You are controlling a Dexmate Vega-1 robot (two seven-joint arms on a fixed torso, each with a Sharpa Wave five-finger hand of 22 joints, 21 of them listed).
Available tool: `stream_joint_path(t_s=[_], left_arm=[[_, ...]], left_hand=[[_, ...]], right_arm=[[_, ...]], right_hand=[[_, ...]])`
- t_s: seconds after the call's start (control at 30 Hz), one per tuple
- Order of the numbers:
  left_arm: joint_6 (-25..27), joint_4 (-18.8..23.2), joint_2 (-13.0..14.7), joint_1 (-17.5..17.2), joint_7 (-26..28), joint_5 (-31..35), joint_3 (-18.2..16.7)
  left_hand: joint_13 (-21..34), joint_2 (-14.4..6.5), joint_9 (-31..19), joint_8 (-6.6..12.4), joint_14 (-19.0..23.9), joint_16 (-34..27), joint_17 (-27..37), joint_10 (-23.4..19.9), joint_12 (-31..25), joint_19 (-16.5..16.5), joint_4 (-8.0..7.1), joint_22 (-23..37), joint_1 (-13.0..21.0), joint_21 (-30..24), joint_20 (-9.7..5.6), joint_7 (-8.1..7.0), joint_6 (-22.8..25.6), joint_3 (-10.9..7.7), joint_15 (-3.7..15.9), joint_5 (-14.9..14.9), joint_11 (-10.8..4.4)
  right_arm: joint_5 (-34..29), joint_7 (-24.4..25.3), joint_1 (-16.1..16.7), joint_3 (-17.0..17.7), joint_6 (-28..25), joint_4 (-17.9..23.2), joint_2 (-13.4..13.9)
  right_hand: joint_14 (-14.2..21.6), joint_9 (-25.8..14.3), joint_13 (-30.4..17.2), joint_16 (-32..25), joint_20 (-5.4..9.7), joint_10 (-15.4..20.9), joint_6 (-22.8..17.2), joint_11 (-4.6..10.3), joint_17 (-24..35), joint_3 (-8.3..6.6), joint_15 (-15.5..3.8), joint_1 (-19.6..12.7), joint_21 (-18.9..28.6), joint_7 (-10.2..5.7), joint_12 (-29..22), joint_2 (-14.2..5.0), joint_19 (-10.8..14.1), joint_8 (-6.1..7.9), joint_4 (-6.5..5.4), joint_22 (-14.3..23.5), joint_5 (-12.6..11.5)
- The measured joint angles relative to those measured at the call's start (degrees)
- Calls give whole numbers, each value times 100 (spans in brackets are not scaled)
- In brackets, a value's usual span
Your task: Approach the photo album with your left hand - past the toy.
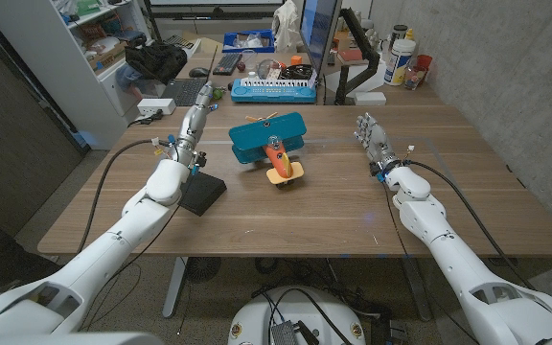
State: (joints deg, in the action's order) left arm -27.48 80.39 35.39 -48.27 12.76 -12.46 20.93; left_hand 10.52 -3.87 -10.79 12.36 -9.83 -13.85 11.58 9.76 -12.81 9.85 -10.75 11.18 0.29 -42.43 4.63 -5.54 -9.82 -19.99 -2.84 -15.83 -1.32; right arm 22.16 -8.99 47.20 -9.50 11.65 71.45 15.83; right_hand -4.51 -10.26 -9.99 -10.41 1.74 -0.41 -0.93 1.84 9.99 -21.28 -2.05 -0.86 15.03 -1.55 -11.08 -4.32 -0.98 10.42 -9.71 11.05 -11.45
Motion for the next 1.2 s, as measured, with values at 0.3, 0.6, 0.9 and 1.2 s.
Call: stream_joint_path(t_s=[0.3,0.6,0.9,1.2], left_arm=[[-33,185,63,-88,127,213,-50],[-51,413,141,-199,322,532,-115],[-28,613,208,-293,471,775,-181],[60,832,276,-396,639,1065,-241]], left_hand=[[0,-21,0,0,0,0,0,0,0,12,-1,0,21,0,11,-1,-1,-48,0,0,0],[0,-21,0,0,0,0,0,0,0,-20,-16,1,21,0,42,-63,0,-65,0,0,0],[0,-21,0,0,-20,0,0,0,0,-20,0,1,21,0,41,-63,0,-95,20,0,0],[0,-44,0,0,2,0,0,0,0,-20,24,2,44,0,41,-62,0,-119,41,0,0]], right_arm=[[0,-25,20,3,25,29,6],[0,-51,25,-8,53,38,13],[0,-78,29,-26,86,58,29],[3,-91,55,-37,108,114,66]], right_hand=[[0,0,0,0,0,0,0,0,0,0,0,0,0,0,0,0,0,0,0,0,0],[0,0,0,0,0,-1,0,0,0,0,0,0,0,0,0,0,0,0,0,0,0],[0,0,0,0,0,-1,0,0,0,0,0,0,0,0,0,0,0,0,0,0,0],[0,1,0,0,0,-1,0,0,-1,0,0,0,-20,1,0,0,0,0,0,0,0]])
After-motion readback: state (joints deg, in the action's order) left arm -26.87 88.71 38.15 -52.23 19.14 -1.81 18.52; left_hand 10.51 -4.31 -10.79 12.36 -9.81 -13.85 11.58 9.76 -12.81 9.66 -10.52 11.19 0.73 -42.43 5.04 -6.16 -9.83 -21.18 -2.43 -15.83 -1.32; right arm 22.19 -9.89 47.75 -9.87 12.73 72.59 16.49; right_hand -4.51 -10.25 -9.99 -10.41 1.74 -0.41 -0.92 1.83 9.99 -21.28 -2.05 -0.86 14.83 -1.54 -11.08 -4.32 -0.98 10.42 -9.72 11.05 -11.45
